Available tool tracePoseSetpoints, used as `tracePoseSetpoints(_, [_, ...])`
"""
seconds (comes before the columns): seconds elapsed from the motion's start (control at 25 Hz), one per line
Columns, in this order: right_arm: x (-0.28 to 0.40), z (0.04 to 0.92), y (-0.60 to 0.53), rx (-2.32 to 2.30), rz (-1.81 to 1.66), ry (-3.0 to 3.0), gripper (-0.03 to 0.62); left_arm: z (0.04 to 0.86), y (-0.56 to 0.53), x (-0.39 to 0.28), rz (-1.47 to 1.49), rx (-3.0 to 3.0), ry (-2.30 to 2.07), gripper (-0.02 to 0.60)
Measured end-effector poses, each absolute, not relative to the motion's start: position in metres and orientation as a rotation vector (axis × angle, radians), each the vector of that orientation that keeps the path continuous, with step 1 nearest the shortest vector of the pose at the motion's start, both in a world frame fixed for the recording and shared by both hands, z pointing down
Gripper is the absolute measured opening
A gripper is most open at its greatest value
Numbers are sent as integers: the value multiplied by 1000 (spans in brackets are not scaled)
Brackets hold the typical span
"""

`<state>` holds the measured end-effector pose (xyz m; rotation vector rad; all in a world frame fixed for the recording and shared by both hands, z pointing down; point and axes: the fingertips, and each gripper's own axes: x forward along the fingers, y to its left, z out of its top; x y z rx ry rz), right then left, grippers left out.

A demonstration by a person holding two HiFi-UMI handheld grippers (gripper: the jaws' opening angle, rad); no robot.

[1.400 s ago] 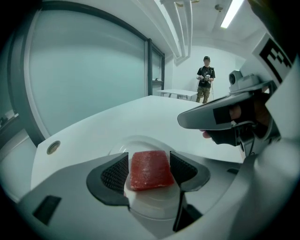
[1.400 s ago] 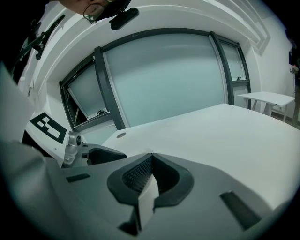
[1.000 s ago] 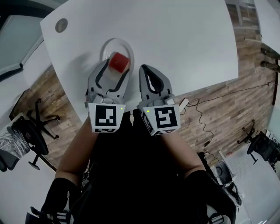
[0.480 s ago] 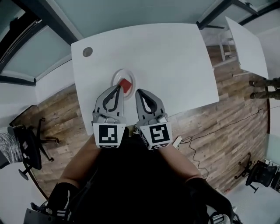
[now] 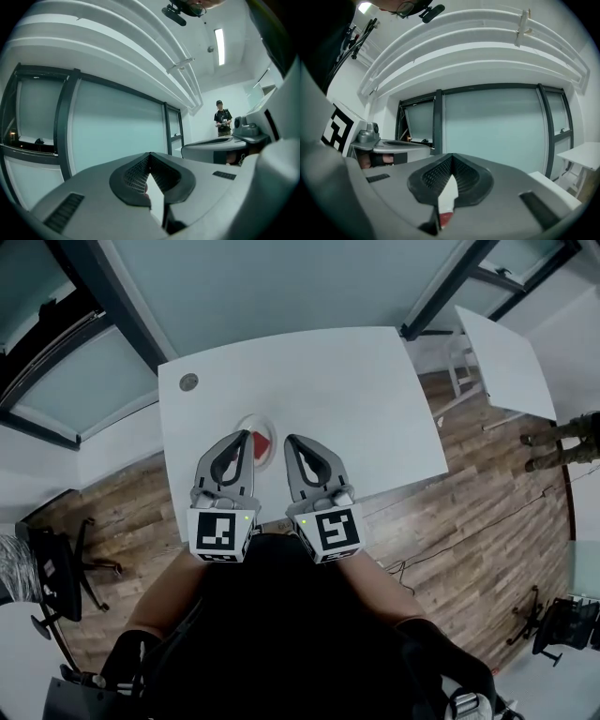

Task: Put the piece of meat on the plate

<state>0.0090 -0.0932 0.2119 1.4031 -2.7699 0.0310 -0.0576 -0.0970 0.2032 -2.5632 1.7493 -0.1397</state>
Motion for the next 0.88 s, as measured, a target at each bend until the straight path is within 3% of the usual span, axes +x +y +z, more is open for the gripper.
tracePoseSetpoints(0.88, [45,196,-46,1398,-57,-2824,3,187,-45,-21,-32,-2519,1765,3])
